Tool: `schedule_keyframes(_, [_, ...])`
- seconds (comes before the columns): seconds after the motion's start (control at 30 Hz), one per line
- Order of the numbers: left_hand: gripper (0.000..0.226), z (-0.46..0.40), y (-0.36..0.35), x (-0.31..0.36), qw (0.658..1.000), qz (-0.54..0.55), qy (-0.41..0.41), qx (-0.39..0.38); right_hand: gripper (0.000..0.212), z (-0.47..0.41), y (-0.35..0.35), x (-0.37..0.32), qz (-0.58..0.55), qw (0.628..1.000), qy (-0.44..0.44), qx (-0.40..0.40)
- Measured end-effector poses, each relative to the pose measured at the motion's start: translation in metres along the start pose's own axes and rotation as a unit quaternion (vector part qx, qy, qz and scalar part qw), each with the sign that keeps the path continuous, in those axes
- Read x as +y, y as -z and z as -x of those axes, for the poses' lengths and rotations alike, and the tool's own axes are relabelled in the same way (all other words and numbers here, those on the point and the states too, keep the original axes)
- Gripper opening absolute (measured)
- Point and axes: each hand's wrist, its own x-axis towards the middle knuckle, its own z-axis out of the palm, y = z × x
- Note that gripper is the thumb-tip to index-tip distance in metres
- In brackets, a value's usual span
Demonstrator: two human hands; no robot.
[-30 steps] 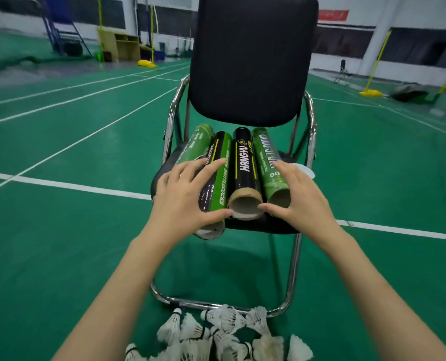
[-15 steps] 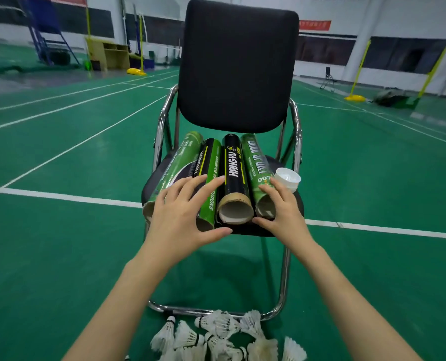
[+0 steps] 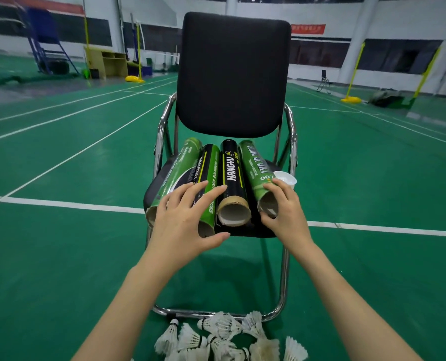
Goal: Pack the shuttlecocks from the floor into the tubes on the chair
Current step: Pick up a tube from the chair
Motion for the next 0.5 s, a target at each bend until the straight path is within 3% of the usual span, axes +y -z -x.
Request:
schedule_keyframes(0.2, [0.077, -0.006, 0.023, 0.025, 0.999, 0.017, -0.048, 0.006, 0.056, 0.011, 0.060, -0.034, -0.058, 0.997, -0.005, 0.041])
schedule_keyframes(0.4, [0.091, -0.020, 0.055, 0.080, 0.985, 0.122, -0.119, -0.015, 0.056, 0.029, 0.143, -0.101, -0.117, 0.990, 0.052, 0.063])
schedule_keyframes(0.5, [0.088, -0.026, 0.073, 0.109, 0.974, 0.186, -0.130, 0.020, 0.061, 0.040, 0.167, -0.130, -0.168, 0.983, 0.055, 0.051])
